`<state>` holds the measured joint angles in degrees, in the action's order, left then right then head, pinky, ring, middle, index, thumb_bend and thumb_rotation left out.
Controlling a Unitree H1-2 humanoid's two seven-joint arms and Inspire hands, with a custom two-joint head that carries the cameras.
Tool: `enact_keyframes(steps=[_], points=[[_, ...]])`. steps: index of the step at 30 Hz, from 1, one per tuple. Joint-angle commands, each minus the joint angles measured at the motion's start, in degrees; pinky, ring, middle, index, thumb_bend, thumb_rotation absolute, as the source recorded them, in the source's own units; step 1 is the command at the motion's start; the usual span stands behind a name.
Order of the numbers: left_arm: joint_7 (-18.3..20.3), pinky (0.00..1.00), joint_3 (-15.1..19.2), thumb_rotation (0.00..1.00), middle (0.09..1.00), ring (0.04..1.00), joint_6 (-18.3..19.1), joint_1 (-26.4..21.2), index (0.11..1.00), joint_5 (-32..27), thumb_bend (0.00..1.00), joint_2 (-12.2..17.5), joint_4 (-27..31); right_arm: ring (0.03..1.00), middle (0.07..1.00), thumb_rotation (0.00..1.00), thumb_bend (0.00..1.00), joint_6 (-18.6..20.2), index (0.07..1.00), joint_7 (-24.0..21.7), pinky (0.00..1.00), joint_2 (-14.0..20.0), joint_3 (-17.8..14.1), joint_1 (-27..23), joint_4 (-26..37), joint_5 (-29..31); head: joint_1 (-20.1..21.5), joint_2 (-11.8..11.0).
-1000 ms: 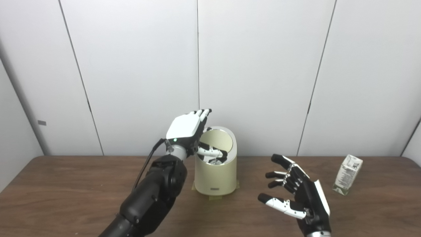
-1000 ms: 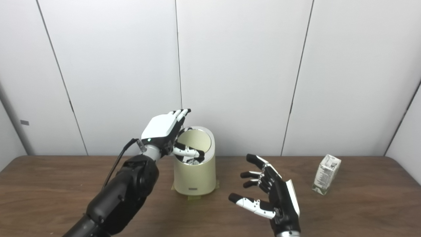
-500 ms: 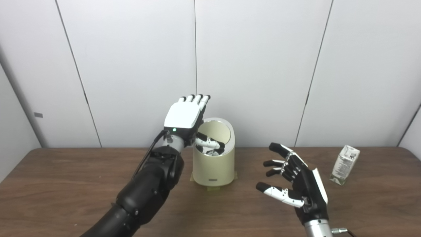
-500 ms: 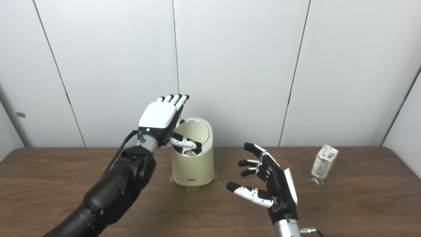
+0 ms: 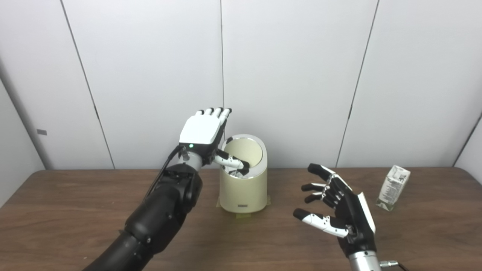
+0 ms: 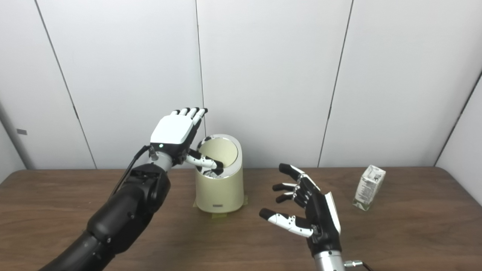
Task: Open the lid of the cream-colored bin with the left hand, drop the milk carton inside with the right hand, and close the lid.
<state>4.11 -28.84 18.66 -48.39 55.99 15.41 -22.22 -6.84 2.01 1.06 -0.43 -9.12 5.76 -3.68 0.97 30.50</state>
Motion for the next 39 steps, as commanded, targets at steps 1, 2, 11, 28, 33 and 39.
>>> enact_keyframes(steps=[1,2,11,28,33,39], points=[[0.1,1.0,1.0,0.31,1.0,1.0,0.6,-3.5,1.0,1.3,1.0,1.7,1.0,0.623,0.804,0.22,0.69,0.0,0.754,-0.3,0.48,0.0,0.1,-1.8,2.2,0.4,0.0,0.1],[0.4,1.0,1.1,0.31,1.0,1.0,0.7,-3.5,1.0,1.4,1.0,1.8,1.0,0.625,0.805,0.22,0.7,0.1,0.755,-0.3,0.48,0.0,0.1,-1.8,2.3,0.3,0.0,0.1],[-1.2,1.0,1.3,0.33,1.0,1.0,0.2,-2.7,1.0,1.3,1.0,1.2,-0.2,0.625,0.81,0.21,0.68,0.2,0.762,-0.5,0.49,0.2,0.3,-1.8,2.4,0.4,0.0,0.3],[-8.3,1.0,4.1,0.37,1.0,1.0,-3.1,-0.5,1.0,-5.4,0.98,-5.0,-6.3,0.623,0.806,0.15,0.68,0.9,0.759,-0.2,0.48,0.1,1.3,-1.9,3.7,-2.0,0.5,0.8],[-8.6,1.0,2.9,0.36,1.0,1.0,-2.5,-0.9,1.0,-5.1,0.97,-5.2,-7.1,0.628,0.803,0.14,0.68,0.7,0.759,-0.2,0.47,0.3,1.5,-1.7,4.1,-2.5,0.6,1.1],[-7.9,1.0,-0.6,0.3,1.0,1.0,-0.3,-1.9,1.0,-1.0,0.97,-4.2,-8.2,0.627,0.803,0.13,0.68,1.1,0.758,-0.4,0.47,0.5,1.5,-1.6,4.6,-2.2,0.3,1.5]])
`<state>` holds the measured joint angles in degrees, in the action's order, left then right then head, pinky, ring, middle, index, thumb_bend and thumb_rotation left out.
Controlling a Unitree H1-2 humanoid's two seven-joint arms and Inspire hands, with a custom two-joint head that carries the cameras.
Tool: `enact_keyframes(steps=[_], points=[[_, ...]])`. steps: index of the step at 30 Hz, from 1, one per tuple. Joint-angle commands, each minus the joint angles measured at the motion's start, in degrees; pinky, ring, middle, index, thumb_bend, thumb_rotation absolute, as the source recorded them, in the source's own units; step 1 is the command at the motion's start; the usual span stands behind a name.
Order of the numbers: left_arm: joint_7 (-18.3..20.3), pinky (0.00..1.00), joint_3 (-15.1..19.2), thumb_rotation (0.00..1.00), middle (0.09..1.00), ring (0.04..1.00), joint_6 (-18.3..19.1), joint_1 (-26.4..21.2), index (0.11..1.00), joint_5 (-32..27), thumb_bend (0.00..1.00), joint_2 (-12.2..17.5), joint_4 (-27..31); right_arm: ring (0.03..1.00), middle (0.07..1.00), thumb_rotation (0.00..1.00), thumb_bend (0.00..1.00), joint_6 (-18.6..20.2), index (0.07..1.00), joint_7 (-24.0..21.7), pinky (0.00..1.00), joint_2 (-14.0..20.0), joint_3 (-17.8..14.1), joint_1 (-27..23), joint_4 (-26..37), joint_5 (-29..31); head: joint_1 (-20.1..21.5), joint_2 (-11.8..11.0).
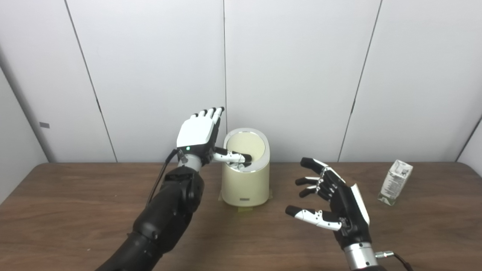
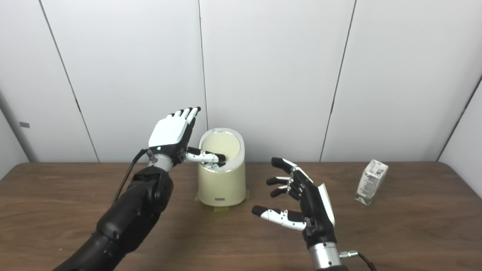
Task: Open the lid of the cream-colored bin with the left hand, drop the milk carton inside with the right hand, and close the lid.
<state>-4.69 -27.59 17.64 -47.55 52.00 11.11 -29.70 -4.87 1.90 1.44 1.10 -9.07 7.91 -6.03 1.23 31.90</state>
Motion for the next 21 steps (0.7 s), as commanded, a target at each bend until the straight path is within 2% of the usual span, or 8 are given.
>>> enact_keyframes(steps=[1,4,7,11,16,21], points=[[2.2,1.0,-3.3,0.28,1.0,1.0,1.9,-3.1,1.0,4.8,0.97,0.5,-1.0,0.627,0.803,0.13,0.68,-0.9,0.759,-0.2,0.47,0.2,0.0,-1.7,2.5,0.0,0.1,0.1],[7.7,1.0,-8.7,0.24,1.0,1.0,4.9,-4.6,1.0,10.8,1.0,2.3,-1.3,0.626,0.801,0.13,0.68,-1.3,0.759,-0.2,0.47,0.5,-0.1,-1.7,2.1,-0.2,0.0,0.1],[15.5,1.0,-13.4,0.23,1.0,1.0,6.7,-5.8,1.0,15.1,1.0,4.0,-1.1,0.624,0.801,0.13,0.68,-1.1,0.759,-0.3,0.47,0.6,-0.2,-1.7,2.2,0.1,-0.2,0.3],[21.7,1.0,-16.5,0.22,1.0,1.0,7.5,-6.1,1.0,18.1,1.0,5.3,-0.9,0.624,0.801,0.13,0.68,-1.0,0.758,-0.2,0.47,0.7,-0.3,-1.7,2.2,0.2,-0.4,0.3],[25.3,1.0,-16.9,0.22,1.0,1.0,7.3,-5.6,1.0,18.7,1.0,6.0,-0.2,0.624,0.802,0.13,0.68,-1.0,0.757,-0.1,0.47,0.8,-0.4,-1.7,1.9,0.1,-0.5,0.2],[24.7,1.0,-16.5,0.23,1.0,1.0,7.4,-5.1,1.0,19.4,1.0,6.4,0.2,0.615,0.803,0.12,0.68,-1.7,0.755,-0.1,0.46,0.8,-0.4,-1.7,1.5,0.3,-0.8,-0.2]])
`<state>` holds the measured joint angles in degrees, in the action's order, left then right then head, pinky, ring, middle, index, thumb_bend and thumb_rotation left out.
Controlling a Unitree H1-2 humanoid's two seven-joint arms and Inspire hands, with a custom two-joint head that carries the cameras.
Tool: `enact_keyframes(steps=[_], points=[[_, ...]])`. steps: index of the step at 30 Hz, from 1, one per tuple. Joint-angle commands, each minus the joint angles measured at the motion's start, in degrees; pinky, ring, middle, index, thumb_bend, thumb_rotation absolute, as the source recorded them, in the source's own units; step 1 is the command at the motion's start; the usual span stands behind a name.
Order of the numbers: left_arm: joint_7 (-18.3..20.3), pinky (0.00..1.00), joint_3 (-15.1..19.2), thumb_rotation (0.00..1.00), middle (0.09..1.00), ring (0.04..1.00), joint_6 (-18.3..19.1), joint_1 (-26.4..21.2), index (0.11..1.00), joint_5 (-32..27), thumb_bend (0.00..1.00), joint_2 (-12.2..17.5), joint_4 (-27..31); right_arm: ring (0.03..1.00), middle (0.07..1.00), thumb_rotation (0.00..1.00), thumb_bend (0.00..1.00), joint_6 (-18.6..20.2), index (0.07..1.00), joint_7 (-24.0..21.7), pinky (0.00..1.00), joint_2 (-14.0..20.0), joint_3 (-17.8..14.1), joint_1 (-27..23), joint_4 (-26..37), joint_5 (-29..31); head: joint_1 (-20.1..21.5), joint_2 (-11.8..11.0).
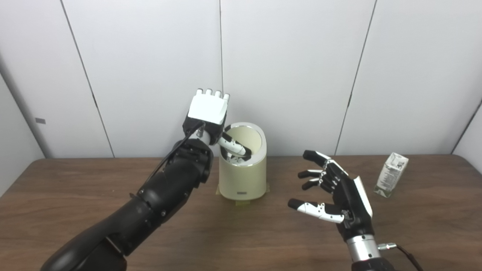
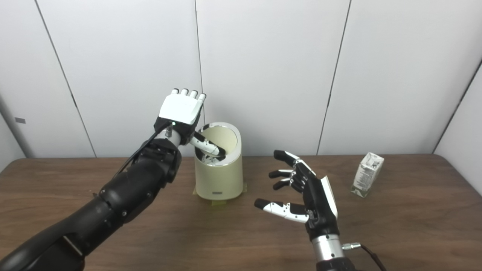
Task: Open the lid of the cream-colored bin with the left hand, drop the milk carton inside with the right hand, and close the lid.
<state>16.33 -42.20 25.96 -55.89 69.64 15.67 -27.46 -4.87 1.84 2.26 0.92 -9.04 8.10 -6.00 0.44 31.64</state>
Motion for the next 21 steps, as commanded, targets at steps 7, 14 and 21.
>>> enact_keyframes(steps=[7,14,21], points=[[1.4,0.98,1.1,0.24,1.0,1.0,-1.5,4.0,0.994,0.4,1.0,2.6,1.3,0.616,0.802,0.13,0.67,-2.7,0.761,-0.1,0.47,0.0,-0.2,-1.9,0.0,0.6,-0.2,-0.6],[-14.7,1.0,11.9,0.3,1.0,1.0,-6.0,6.5,0.983,-7.9,0.95,1.1,5.5,0.614,0.804,0.13,0.67,-2.7,0.762,-0.1,0.47,0.1,-0.2,-2.0,-0.5,0.7,-0.3,-0.9],[-19.8,0.94,21.0,0.46,1.0,1.0,-8.2,6.9,0.997,-14.4,0.8,-0.3,12.2,0.613,0.801,0.13,0.66,-2.5,0.761,-0.2,0.47,0.2,0.0,-2.0,-0.3,0.6,-0.4,-1.0]])
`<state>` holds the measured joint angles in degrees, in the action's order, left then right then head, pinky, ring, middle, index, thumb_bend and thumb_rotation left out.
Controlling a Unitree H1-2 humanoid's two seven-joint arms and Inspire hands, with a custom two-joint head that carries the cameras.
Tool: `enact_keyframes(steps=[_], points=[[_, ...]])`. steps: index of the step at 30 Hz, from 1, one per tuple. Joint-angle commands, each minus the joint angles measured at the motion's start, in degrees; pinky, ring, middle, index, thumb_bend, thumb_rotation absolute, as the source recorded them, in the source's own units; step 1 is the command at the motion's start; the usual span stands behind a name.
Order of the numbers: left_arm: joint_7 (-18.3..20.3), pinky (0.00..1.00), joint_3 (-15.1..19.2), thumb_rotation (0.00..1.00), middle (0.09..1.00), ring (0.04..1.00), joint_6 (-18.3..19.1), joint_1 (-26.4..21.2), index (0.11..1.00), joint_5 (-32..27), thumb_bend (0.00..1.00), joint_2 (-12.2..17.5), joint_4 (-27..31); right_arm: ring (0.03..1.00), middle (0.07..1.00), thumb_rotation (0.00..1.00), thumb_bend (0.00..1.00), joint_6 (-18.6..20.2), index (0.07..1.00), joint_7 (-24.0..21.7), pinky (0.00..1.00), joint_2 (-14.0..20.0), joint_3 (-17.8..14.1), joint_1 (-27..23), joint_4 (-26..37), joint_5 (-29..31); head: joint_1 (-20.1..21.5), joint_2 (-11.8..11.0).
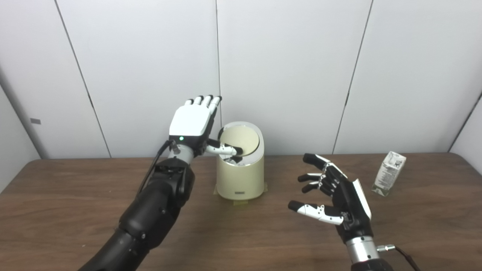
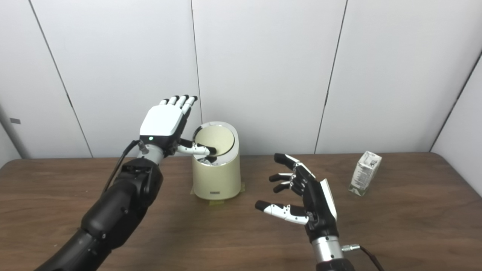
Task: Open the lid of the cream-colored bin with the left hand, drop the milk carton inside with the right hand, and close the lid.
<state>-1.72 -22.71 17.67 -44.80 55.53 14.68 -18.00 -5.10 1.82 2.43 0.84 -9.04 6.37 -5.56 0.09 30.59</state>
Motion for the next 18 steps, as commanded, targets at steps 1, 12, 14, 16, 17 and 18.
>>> enact_keyframes(steps=[1,12,14,16,17,18], points=[[-1.4,0.92,2.3,0.46,1.0,1.0,0.0,-4.0,0.989,-0.9,0.8,0.7,3.6,0.612,0.799,0.13,0.66,-2.2,0.76,-0.1,0.47,-0.1,0.1,-2.0,1.5,0.0,-0.1,0.0],[-0.2,0.84,6.9,0.4,0.996,0.996,0.1,0.9,0.974,-5.1,0.81,0.8,8.0,0.616,0.8,0.1,0.64,-2.1,0.76,-0.1,0.47,-0.4,0.3,-1.6,2.1,0.3,0.1,0.4],[-0.3,0.84,8.6,0.41,0.994,0.994,-0.9,3.0,0.972,-7.8,0.82,1.0,9.7,0.616,0.801,0.11,0.64,-1.8,0.762,-0.2,0.47,-0.2,0.3,-1.6,2.2,0.3,0.2,0.5],[0.4,0.85,11.1,0.4,0.999,0.989,-2.7,5.7,0.973,-12.6,0.82,1.1,12.2,0.613,0.798,0.12,0.65,-1.5,0.759,-0.1,0.47,-0.2,0.2,-1.6,2.3,0.3,0.1,0.5],[1.2,0.86,12.3,0.39,1.0,0.994,-3.3,7.0,0.978,-15.0,0.83,1.1,13.6,0.613,0.798,0.12,0.65,-1.4,0.76,-0.1,0.47,-0.2,0.1,-1.6,2.3,0.3,0.0,0.4],[2.0,0.87,13.2,0.4,1.0,0.996,-3.5,8.1,0.983,-17.1,0.83,1.1,14.8,0.614,0.799,0.13,0.65,-1.6,0.761,-0.2,0.47,-0.1,0.1,-1.6,2.2,0.4,0.1,0.3]])
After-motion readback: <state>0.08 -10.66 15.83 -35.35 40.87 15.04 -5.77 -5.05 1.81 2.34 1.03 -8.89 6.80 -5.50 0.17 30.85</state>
